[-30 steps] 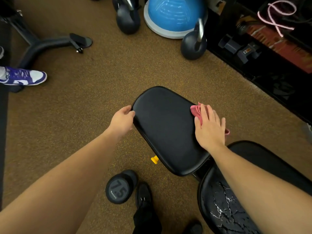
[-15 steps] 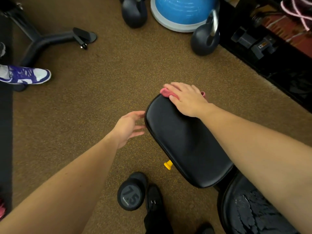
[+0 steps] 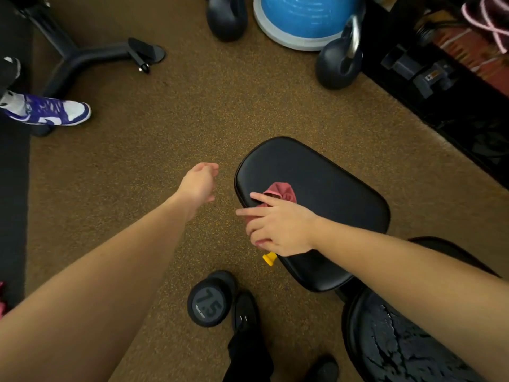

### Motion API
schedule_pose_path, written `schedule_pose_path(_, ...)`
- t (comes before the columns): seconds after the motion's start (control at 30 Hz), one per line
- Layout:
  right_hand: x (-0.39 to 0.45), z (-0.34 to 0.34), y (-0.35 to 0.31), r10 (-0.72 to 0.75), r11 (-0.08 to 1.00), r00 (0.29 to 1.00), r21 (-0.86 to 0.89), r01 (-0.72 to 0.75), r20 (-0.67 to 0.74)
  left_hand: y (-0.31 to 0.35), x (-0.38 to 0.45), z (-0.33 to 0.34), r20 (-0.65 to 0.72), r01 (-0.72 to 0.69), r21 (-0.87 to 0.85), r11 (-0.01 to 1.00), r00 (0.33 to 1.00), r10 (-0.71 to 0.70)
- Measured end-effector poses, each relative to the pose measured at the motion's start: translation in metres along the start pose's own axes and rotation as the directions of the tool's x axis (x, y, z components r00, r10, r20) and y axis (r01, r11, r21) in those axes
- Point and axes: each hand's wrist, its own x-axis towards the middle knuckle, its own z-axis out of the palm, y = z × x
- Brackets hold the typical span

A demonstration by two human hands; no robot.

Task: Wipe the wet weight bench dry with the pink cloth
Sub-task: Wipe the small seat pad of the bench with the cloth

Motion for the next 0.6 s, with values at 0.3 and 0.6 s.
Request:
schedule_pose_path(0.3, -0.075, 0.024, -0.039, -0.055, 0.998, 0.998, 0.042, 0.055, 0.008, -0.011, -0.035, 0.047, -0.038, -0.034, 0.096, 0.995, 0.999, 0.037)
schedule_pose_path(0.6, -0.147, 0.032, -0.054, -0.159, 0.979, 0.98, 0.145, 0.14, 0.122, -0.025, -0.062, 0.082, -0.066, -0.089, 0.136, 0.987, 0.993, 0.098)
